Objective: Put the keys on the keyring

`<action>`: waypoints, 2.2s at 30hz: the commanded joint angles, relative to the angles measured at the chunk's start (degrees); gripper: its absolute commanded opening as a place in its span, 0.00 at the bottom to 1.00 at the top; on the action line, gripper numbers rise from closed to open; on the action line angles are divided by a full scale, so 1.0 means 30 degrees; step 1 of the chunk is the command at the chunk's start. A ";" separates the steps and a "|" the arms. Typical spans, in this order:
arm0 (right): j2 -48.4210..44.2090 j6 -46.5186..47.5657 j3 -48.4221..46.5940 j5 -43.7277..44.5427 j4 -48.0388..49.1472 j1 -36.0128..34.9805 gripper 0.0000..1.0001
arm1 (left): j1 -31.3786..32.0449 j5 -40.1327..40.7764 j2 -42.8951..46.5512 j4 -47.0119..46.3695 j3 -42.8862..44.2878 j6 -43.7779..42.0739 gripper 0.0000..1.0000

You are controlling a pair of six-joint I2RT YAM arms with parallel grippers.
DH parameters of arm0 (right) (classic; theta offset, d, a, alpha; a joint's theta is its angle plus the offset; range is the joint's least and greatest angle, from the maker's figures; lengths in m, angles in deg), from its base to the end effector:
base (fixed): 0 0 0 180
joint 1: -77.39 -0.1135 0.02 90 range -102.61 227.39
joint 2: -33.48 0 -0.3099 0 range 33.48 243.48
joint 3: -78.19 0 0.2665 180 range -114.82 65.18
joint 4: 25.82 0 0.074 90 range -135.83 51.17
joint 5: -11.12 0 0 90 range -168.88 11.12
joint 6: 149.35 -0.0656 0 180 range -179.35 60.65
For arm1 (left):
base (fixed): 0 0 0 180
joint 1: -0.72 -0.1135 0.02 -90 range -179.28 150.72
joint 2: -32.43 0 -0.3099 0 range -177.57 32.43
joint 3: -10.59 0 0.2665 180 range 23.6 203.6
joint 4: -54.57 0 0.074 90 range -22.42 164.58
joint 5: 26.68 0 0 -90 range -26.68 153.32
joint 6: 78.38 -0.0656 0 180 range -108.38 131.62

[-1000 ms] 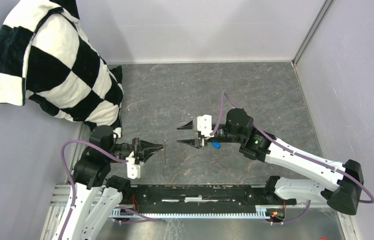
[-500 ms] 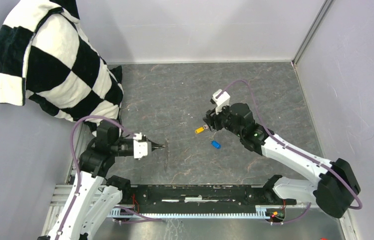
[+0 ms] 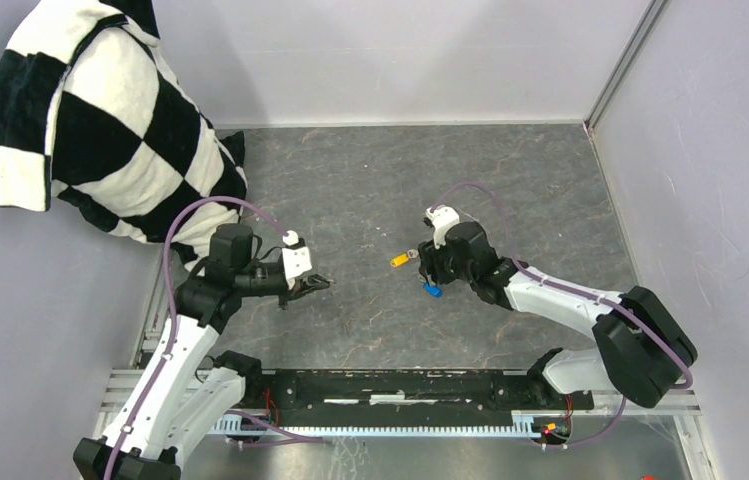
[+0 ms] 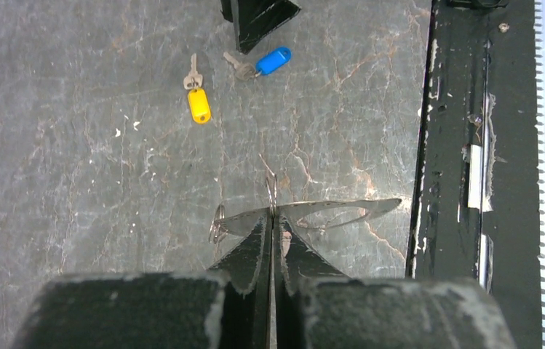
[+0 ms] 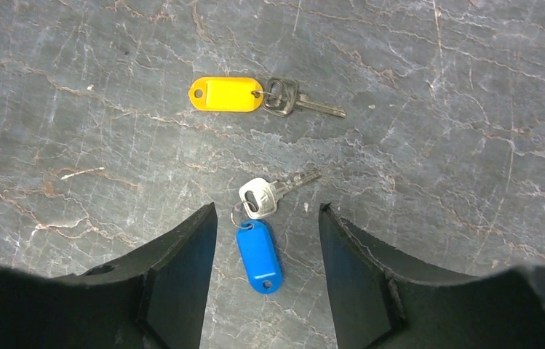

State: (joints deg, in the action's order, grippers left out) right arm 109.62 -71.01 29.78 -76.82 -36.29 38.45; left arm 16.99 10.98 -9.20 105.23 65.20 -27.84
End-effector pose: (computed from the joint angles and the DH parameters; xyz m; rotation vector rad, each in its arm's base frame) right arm 0.2281 0.1813 0.2041 -0.5168 2.2140 0.4348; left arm 0.1183 -0.0886 0.3095 1.3456 1.5244 -0.7563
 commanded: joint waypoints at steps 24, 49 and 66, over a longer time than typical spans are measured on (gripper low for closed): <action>0.5912 -0.1097 -0.4467 0.0241 0.1846 -0.0296 0.53 | 0.0080 0.0600 -0.0392 -0.0215 0.1073 0.1524 0.02; 0.8196 -0.2837 -0.5979 0.3589 0.1217 -0.1229 0.39 | 0.0084 0.0629 0.0303 0.0054 0.1200 0.1287 0.02; 0.8257 -0.2174 -0.6098 0.2371 0.2398 -0.1229 0.00 | 0.0080 0.0831 0.0029 0.0059 0.1228 0.1737 0.02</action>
State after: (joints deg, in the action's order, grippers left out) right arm 134.95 -79.47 13.06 -67.94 -32.00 35.00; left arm 16.99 13.76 -9.79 106.45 66.43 -24.85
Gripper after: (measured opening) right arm 0.010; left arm 0.033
